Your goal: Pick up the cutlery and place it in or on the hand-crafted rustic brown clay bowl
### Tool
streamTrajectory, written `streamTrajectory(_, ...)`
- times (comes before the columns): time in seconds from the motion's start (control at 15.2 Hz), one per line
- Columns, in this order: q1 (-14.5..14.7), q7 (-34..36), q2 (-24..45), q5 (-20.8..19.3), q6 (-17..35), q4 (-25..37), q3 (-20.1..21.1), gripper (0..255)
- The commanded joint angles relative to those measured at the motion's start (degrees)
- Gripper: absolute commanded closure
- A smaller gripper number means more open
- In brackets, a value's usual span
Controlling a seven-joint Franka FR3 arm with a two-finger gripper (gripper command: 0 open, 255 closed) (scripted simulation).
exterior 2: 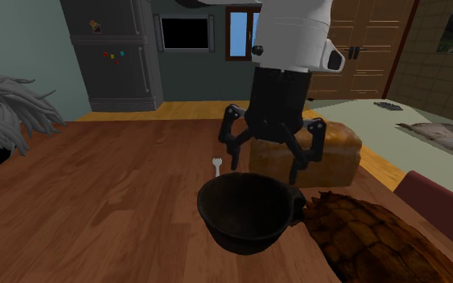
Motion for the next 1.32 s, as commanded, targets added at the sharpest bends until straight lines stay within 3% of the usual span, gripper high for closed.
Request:
streamTrajectory(0.0, 1.05, 0.02, 4.06, -0.03, 0.4, 3.34, 0.96, 0)
streamTrajectory(0.86, 9.03, -1.61, 30.72, -2.65, -3.61, 32.02, 5.0, 0)
streamTrajectory(1.25, 9.84, -1.77, 32.15, -2.62, -0.35, 30.18, 4.62, 0)
